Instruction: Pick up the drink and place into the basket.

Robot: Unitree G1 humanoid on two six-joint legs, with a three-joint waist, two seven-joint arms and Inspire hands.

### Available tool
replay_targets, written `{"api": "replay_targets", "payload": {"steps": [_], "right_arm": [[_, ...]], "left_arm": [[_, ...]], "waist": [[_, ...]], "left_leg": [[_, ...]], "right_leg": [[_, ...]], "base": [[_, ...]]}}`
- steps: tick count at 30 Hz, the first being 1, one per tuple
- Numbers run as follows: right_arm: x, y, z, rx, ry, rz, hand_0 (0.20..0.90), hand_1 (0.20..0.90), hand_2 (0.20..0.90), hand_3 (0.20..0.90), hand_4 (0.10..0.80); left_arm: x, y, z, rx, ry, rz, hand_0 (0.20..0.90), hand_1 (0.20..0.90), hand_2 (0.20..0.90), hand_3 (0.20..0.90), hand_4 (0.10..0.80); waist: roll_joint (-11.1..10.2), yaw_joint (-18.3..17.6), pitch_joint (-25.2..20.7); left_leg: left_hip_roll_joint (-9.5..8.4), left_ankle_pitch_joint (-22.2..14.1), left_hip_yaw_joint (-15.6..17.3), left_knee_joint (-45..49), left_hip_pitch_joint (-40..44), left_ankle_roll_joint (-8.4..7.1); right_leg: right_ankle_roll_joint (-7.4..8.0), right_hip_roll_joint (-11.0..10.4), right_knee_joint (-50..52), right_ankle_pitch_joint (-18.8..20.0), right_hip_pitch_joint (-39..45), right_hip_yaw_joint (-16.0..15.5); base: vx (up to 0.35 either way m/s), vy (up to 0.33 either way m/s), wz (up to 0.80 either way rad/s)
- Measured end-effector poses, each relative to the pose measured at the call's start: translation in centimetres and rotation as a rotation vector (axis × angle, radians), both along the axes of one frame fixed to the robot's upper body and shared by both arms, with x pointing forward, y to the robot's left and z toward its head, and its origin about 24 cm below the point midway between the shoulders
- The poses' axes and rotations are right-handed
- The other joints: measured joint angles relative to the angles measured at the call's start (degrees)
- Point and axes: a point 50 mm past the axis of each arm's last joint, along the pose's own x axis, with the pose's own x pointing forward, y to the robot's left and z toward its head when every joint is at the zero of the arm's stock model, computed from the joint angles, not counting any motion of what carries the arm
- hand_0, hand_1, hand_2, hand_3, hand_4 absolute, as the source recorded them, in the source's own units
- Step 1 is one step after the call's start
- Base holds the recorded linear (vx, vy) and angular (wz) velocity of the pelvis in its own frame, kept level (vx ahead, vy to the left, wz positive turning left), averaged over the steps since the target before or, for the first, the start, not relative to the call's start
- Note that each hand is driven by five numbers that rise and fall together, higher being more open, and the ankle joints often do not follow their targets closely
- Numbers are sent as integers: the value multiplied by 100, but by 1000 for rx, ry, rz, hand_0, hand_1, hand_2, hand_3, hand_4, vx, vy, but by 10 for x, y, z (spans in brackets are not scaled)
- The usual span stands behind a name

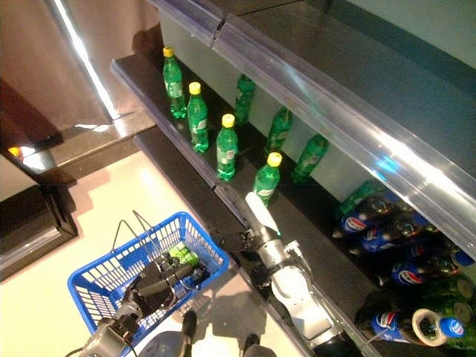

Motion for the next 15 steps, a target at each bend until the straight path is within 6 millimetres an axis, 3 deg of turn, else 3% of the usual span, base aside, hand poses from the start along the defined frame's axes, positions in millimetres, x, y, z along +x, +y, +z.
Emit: {"api": "replay_targets", "payload": {"steps": [9,15], "right_arm": [[-18,6,36,175,-283,56,900,900,900,900,800],[-23,-2,50,264,-435,-35,900,900,900,900,800]], "left_arm": [[-4,-6,-2,-18,1,-5,300,300,300,200,100],[-8,-10,-4,-22,14,-18,300,300,300,200,100]], "waist": [[129,-166,-110],[223,-186,-201]], "left_leg": [[5,4,129,-100,50,5],[15,4,180,-160,82,4]], "right_leg": [[12,5,-92,56,-34,144],[10,18,-168,70,-24,173]], "base": [[-19,12,-8],[-3,3,-4]]}}
